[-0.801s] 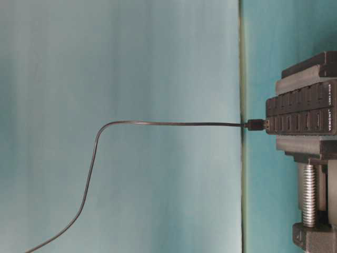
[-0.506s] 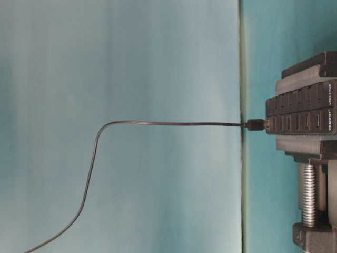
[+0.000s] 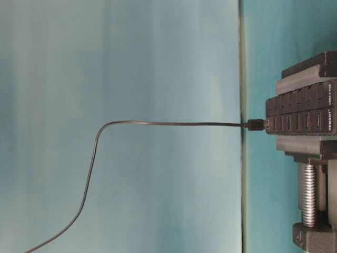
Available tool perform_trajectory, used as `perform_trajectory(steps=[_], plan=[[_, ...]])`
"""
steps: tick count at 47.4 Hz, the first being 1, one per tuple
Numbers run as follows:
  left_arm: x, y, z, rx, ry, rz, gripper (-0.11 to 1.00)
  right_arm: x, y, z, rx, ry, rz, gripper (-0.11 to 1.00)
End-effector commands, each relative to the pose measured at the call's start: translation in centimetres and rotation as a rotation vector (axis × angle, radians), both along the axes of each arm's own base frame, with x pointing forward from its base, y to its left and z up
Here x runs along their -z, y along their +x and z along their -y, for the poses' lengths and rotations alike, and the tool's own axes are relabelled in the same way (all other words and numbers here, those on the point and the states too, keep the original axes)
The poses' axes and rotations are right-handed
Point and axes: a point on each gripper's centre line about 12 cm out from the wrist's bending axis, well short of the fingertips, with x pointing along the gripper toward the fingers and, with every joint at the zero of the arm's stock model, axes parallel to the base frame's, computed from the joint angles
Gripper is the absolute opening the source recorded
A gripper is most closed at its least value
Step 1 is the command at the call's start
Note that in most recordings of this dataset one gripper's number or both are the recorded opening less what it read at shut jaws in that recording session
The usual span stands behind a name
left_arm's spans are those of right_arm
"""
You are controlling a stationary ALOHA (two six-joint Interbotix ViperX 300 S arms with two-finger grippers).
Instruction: Insert the USB into the center port of the fixed hub
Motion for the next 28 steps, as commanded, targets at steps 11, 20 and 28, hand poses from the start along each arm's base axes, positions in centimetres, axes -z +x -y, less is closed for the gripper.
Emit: perform_trajectory(steps=[11, 20, 28], plan=[[-0.9, 0.6, -0.1, -0.004, -0.002, -0.048, 0.00, -0.2, 1.7, 0.9, 0.028, 0.016, -0.233, 0.00], [-0.8, 0.7, -0.1, -0.004, -0.004, -0.055, 0.00, -0.1, 3.4, 1.3, 0.034, 0.018, -0.288, 0.00], [-0.7, 0.8, -0.1, -0.004, -0.005, -0.063, 0.00, 0.4, 4.9, 1.8, 0.044, 0.024, -0.356, 0.00]])
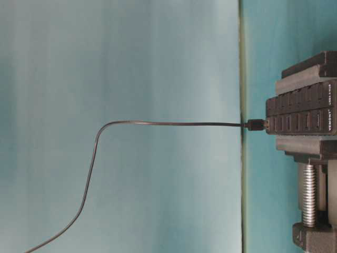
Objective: Insert the USB into the center port of the fixed hub
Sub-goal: 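Move the right gripper over the black USB plug beside the hub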
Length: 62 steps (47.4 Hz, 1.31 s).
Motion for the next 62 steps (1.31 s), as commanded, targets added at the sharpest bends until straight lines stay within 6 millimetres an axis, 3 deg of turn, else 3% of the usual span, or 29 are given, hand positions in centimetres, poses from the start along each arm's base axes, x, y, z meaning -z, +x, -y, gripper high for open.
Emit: perform_trajectory(steps=[1, 62], plan=[[-0.9, 0.4, 0.0, -0.002, -0.002, 0.020, 0.00, -1.0, 1.0, 0.4, 0.011, 0.000, 0.006, 0.00], [-0.4, 0.4, 0.0, -0.002, -0.002, 0.002, 0.00, 2.7, 11.4, 3.8, -0.009, -0.110, -0.341, 0.00]])
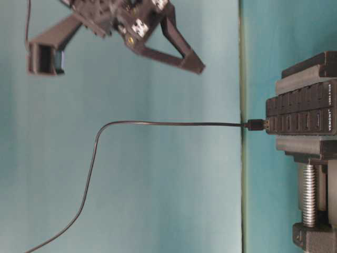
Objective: Insert the USB into the center port of the fixed hub
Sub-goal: 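Move the right gripper over the black USB plug beside the hub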
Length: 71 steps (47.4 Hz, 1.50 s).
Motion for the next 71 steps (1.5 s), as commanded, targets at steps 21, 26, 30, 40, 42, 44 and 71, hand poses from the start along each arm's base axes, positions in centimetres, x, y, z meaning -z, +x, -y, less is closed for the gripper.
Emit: perform_trajectory(steps=[21, 26, 30, 40, 42, 44, 71], plan=[[-0.5, 0.0, 0.0, -0.002, 0.000, -0.005, 0.00, 1.2, 2.6, 0.7, -0.051, -0.055, -0.038, 0.00], [-0.5, 0.0, 0.0, -0.002, 0.000, -0.005, 0.00, 1.8, 3.2, 0.8, -0.070, -0.066, -0.066, 0.00], [-0.5, 0.0, 0.0, -0.001, 0.002, -0.005, 0.00, 2.0, 3.7, 0.9, -0.078, -0.071, -0.079, 0.00], [-0.5, 0.0, 0.0, -0.002, -0.001, -0.003, 0.00, 2.0, 4.2, 0.9, -0.086, -0.075, -0.070, 0.00], [-0.5, 0.0, 0.0, 0.000, -0.001, -0.002, 0.00, 2.1, 4.2, 0.9, -0.085, -0.075, -0.069, 0.00], [-0.5, 0.0, 0.0, 0.000, 0.000, -0.002, 0.00, 2.1, 4.2, 0.9, -0.086, -0.075, -0.066, 0.00], [-0.5, 0.0, 0.0, 0.000, -0.001, -0.005, 0.00, 2.4, 4.4, 0.8, -0.096, -0.080, -0.010, 0.20]])
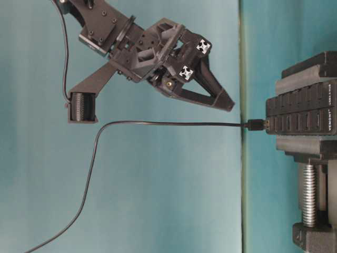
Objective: Insert the USB into the center port of the fixed hub
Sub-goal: 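Move the right gripper over the black USB plug beside the hub, then lower the right gripper and close it on the USB plug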
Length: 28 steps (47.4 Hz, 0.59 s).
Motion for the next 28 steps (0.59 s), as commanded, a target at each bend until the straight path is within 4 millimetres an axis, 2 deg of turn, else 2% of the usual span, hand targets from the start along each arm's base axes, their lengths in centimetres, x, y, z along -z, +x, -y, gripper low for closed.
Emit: perform_trajectory(steps=[1, 5, 11, 13, 28], plan=[[-0.6, 0.2, 0.0, -0.001, 0.000, 0.017, 0.00, -0.9, 0.2, 0.0, -0.008, -0.010, 0.033, 0.23], [-0.6, 0.3, 0.0, -0.002, -0.002, 0.017, 0.00, -0.5, 0.2, 0.1, -0.006, -0.007, 0.028, 0.41], [-0.6, 0.2, 0.0, -0.001, 0.000, 0.015, 0.00, 0.2, 0.6, 0.1, -0.011, -0.006, 0.027, 0.75], [-0.6, 0.2, 0.0, 0.000, -0.002, 0.017, 0.00, 0.3, 0.7, 0.1, -0.013, -0.007, 0.030, 0.82], [-0.7, 0.1, 0.0, -0.004, -0.020, 0.023, 0.00, 1.2, 1.5, 0.3, -0.014, -0.002, 0.072, 0.77]])
